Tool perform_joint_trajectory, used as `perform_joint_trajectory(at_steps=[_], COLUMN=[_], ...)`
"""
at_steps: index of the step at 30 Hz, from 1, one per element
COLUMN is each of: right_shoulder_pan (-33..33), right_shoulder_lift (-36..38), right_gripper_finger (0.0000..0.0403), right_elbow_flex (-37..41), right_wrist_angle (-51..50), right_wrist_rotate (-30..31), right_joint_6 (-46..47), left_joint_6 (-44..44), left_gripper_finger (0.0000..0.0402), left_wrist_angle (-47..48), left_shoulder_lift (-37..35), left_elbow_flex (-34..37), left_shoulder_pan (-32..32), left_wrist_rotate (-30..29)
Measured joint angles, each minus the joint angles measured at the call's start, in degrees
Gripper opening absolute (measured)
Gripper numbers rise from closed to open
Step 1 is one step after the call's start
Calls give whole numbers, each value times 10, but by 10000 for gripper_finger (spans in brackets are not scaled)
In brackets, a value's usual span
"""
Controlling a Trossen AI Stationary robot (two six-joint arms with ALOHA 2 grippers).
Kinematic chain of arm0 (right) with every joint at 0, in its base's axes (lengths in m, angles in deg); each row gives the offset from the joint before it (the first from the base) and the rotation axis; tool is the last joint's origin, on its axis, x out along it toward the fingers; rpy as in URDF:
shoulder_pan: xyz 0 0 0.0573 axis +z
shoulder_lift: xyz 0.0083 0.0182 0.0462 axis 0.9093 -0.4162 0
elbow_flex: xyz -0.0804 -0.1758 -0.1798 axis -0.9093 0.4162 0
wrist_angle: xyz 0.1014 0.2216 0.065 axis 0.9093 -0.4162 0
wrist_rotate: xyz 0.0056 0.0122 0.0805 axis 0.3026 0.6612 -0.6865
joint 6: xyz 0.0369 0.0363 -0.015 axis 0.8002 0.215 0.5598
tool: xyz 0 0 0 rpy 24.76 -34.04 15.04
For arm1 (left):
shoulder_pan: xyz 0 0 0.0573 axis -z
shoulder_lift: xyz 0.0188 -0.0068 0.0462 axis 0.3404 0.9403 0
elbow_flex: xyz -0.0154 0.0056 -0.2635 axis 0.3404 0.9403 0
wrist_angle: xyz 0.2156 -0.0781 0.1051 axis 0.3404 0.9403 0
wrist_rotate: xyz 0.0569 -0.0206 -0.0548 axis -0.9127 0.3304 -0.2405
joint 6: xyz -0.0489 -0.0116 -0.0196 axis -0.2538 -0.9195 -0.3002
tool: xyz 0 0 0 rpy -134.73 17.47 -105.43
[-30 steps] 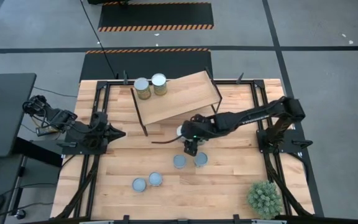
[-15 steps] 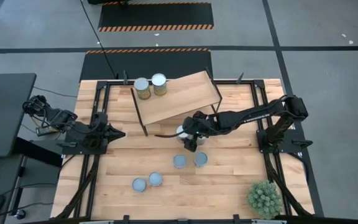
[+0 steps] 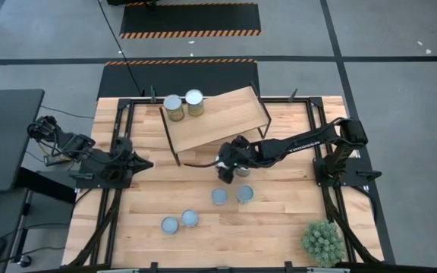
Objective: Pick and place cans onto a shelf
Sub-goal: Put the peach can on the shelf
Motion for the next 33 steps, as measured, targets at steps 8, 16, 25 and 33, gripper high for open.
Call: perform_joint_trajectory(at_steps=[8,16,25,33], right_shoulder_pan=[6,4,3,2], right_shoulder_lift=[0,0,0,0], right_gripper_finger=[396,396,396,396], right_elbow_flex=[0,18,41,59], right_wrist_angle=[1,46,71,90], right_wrist_rotate=[26,19,19,-5], right_joint_6=[-10,2,16,-2], left_joint_6=[0,1,-3,-10], left_gripper_finger=[16,16,16,16], left_wrist_angle=[-2,-2,-3,-3], left_shoulder_lift=[15,19,19,19], left_elbow_flex=[0,0,0,0], left_shoulder_pan=[0,0,0,0], left_wrist_rotate=[10,11,17,29])
